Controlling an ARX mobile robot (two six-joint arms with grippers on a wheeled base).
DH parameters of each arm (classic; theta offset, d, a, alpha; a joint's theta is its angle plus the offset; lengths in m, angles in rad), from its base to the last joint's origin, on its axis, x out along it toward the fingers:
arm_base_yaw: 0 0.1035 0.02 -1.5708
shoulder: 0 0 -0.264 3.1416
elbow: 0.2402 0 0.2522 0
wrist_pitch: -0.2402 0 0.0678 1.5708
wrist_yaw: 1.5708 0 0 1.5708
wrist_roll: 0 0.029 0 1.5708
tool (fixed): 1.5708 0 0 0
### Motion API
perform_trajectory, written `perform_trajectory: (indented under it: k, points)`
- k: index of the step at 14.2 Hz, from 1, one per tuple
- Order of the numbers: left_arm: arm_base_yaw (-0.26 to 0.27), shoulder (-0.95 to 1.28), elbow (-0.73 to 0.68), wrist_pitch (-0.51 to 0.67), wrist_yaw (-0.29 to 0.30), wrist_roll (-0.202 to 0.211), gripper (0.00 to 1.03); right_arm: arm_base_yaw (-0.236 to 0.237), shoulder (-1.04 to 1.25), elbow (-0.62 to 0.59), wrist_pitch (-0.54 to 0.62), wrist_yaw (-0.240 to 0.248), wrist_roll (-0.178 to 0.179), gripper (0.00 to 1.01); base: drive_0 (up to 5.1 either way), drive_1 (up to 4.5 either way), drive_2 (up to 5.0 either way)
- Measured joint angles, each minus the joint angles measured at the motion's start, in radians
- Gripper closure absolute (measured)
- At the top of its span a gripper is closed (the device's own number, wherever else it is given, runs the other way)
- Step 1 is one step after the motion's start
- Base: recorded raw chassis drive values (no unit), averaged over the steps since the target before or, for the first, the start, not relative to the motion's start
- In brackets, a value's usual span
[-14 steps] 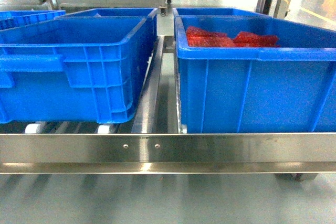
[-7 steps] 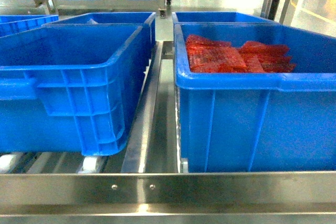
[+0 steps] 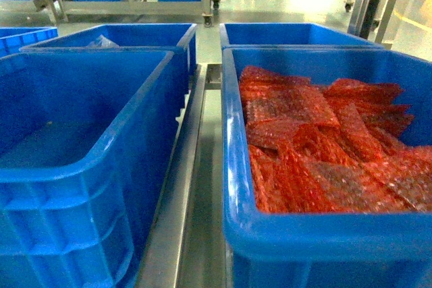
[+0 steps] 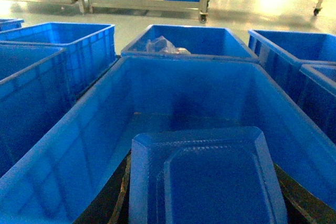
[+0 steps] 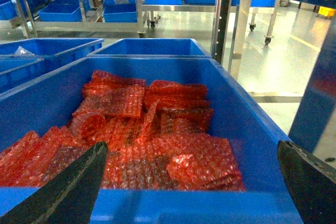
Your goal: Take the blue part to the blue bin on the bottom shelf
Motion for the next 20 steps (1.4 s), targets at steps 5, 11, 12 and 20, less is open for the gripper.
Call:
perform_trajectory:
  k: [5,11,12,20]
  points:
    - [0.000,0.007,0.000,-0.006,0.000,0.000,0.59,0.000,0.000,0.000,0.001,0.000,0.000,0.03,0.0,4.35,-4.3]
    - [0.000,0.003,0.000,-0.006,0.000,0.000,0.59,0.000,0.000,0.000,0.000,0.000,0.000,0.03,0.0,0.00,0.0]
    - [0.000,0.003,0.000,-0.006,0.000,0.000,0.59,0.000,0.000,0.000,0.000,-0.001,0.000,0.03,0.0,0.00,0.0]
    - [0.000,0.003,0.000,-0.006,0.000,0.000,0.59,0.000,0.000,0.000,0.000,0.000,0.000,0.03,0.0,0.00,0.0]
